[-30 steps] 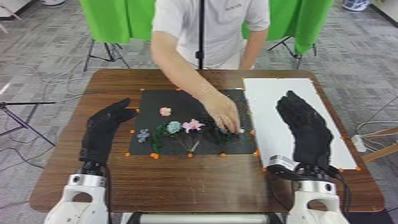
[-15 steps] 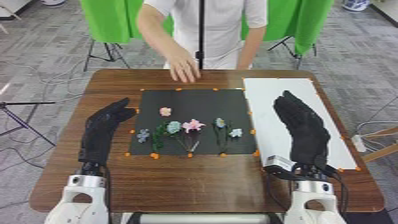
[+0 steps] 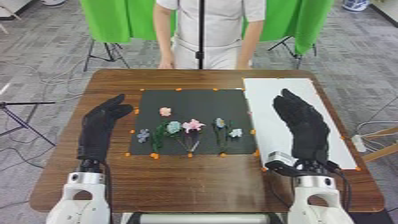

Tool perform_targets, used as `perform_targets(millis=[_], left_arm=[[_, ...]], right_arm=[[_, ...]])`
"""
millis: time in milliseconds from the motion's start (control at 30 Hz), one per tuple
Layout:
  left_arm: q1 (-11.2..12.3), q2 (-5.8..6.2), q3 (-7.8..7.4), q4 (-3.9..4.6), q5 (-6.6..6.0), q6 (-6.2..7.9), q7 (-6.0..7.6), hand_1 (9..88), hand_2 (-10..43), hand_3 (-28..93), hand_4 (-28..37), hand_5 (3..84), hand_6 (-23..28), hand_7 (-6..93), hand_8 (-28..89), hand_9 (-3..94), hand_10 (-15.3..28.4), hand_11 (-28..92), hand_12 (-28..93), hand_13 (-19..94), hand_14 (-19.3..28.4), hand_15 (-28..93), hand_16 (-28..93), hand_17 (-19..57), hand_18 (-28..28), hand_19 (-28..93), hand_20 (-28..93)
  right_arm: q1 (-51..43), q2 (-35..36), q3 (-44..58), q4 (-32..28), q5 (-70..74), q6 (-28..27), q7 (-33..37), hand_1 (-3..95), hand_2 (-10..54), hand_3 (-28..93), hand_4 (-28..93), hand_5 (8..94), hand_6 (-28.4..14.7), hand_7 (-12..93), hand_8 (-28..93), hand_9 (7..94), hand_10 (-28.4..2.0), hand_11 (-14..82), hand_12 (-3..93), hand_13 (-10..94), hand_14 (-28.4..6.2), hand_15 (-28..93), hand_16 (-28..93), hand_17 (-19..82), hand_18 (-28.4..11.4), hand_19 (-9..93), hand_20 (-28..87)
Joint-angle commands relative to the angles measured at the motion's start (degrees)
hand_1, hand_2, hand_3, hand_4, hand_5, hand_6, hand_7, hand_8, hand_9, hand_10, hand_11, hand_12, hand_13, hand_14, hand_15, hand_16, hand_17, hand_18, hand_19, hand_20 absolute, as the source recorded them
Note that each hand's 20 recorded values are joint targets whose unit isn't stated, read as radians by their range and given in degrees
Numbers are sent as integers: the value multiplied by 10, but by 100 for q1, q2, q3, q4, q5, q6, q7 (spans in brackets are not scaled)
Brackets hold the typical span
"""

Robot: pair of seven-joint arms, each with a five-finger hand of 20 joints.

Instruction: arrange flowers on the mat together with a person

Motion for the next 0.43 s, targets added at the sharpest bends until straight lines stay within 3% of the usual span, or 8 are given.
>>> perform_targets(millis=[33,67,100,133,167,200,267,433], left_arm=[[-186,-250,-36,66,329,-215,-183,213,-36,707,-219,512,42,131,-45,496,149,209,172,398,188,205,31,91,119,43,207],[-68,-189,43,-21,54,75,-95,212,-36,707,-218,513,41,131,-45,496,149,209,172,398,188,205,31,91,119,43,207],[-146,-201,55,30,-81,-5,-82,212,-36,708,-218,513,41,132,-44,495,149,210,173,397,188,204,31,91,119,43,207],[-52,-185,6,-19,-54,-49,-235,212,-36,708,-217,512,41,132,-44,496,148,210,173,397,187,204,31,90,119,43,207],[24,-181,-27,-60,73,46,-117,212,-36,707,-218,512,41,131,-45,496,148,210,173,398,187,205,32,90,119,43,207],[-108,-84,31,31,117,-42,-132,212,-36,707,-218,512,41,131,-45,497,148,209,173,398,187,205,32,90,119,43,207],[-79,-80,65,20,108,54,-208,213,-34,706,-218,511,41,131,-45,497,148,210,173,398,187,206,32,91,119,43,207],[-64,-47,118,9,168,-63,-250,215,-32,704,-218,511,42,129,-45,497,148,209,173,397,188,204,31,90,119,44,208]], right_arm=[[83,-147,164,-67,-340,-116,-46,73,58,761,-175,512,-14,97,-78,503,-134,65,125,369,-108,132,121,220,-125,14,289],[111,-48,105,-70,-173,-32,19,74,58,760,-175,516,-14,98,-78,506,-134,66,126,371,-107,133,121,220,-125,14,289],[111,42,103,-70,6,-6,-30,75,58,760,-174,519,-13,99,-78,508,-134,66,126,371,-107,133,121,220,-125,14,289],[13,50,177,-119,8,-130,157,77,57,760,-174,521,-13,99,-79,510,-134,66,126,372,-107,133,121,220,-125,14,290],[170,97,165,-44,-23,-213,152,78,57,759,-175,521,-13,99,-79,511,-134,66,126,373,-107,133,121,221,-125,14,290],[41,83,199,-98,-82,-95,-1,79,58,757,-175,522,-13,99,-79,512,-133,66,127,373,-108,133,121,221,-125,14,290],[130,80,175,-15,-35,-65,55,81,58,755,-175,522,-13,100,-79,513,-134,66,127,375,-108,135,123,222,-126,15,292],[141,68,90,8,22,-103,73,81,57,758,-173,526,-13,102,-79,520,-136,68,130,383,-109,138,125,225,-126,15,293]])
